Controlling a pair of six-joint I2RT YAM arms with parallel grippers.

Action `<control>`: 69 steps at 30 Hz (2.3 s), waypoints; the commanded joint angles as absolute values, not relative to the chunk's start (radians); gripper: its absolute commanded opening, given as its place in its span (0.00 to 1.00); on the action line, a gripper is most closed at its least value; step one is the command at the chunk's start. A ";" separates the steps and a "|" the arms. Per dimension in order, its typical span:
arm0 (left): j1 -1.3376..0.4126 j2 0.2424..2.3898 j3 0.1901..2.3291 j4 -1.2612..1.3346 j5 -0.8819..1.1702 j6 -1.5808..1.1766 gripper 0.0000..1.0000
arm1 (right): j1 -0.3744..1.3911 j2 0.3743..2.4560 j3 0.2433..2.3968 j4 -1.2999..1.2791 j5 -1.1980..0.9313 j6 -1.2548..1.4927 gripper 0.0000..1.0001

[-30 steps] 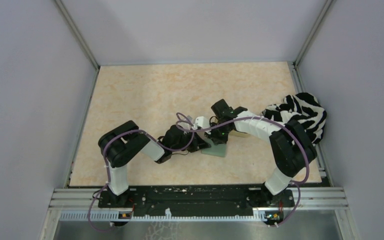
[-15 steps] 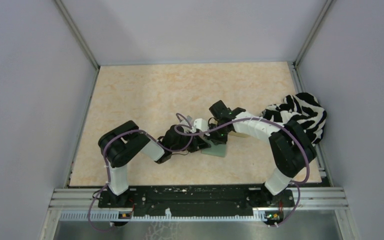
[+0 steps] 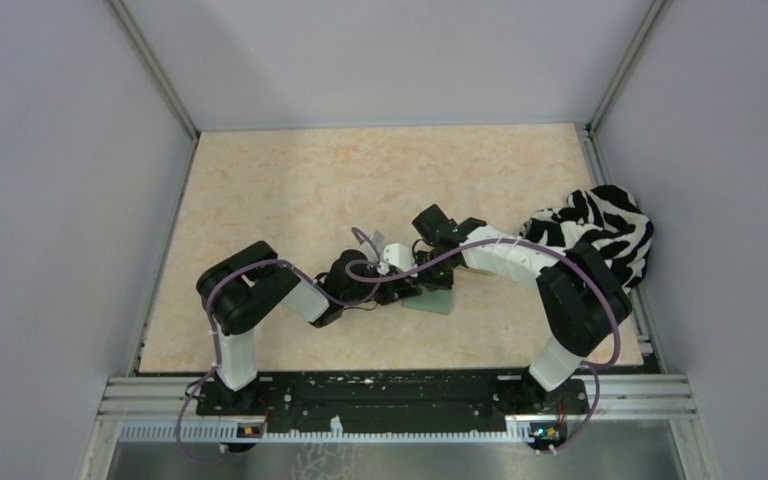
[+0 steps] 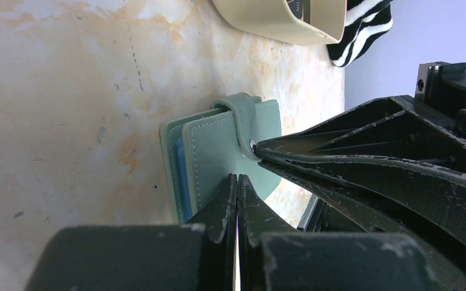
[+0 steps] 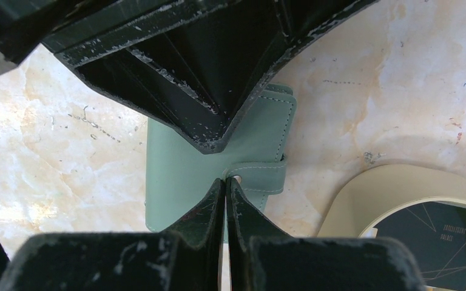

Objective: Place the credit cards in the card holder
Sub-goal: Close the card holder at the center of the board.

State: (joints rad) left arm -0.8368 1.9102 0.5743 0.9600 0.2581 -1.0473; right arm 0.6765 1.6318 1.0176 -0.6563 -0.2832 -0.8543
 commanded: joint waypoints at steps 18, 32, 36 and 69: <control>-0.836 1.953 0.557 0.956 0.264 -1.044 0.00 | 0.728 1.745 0.983 -0.713 -0.276 -0.865 0.00; -0.836 1.954 0.550 0.973 0.268 -1.049 0.00 | 0.759 1.780 0.975 -0.723 -0.260 -0.869 0.00; -0.836 1.956 0.546 0.986 0.270 -1.050 0.00 | 0.770 1.790 0.972 -0.727 -0.253 -0.874 0.00; -0.815 1.791 0.535 0.933 0.269 -0.926 0.09 | 0.527 1.409 1.068 -0.764 -0.520 -0.864 0.71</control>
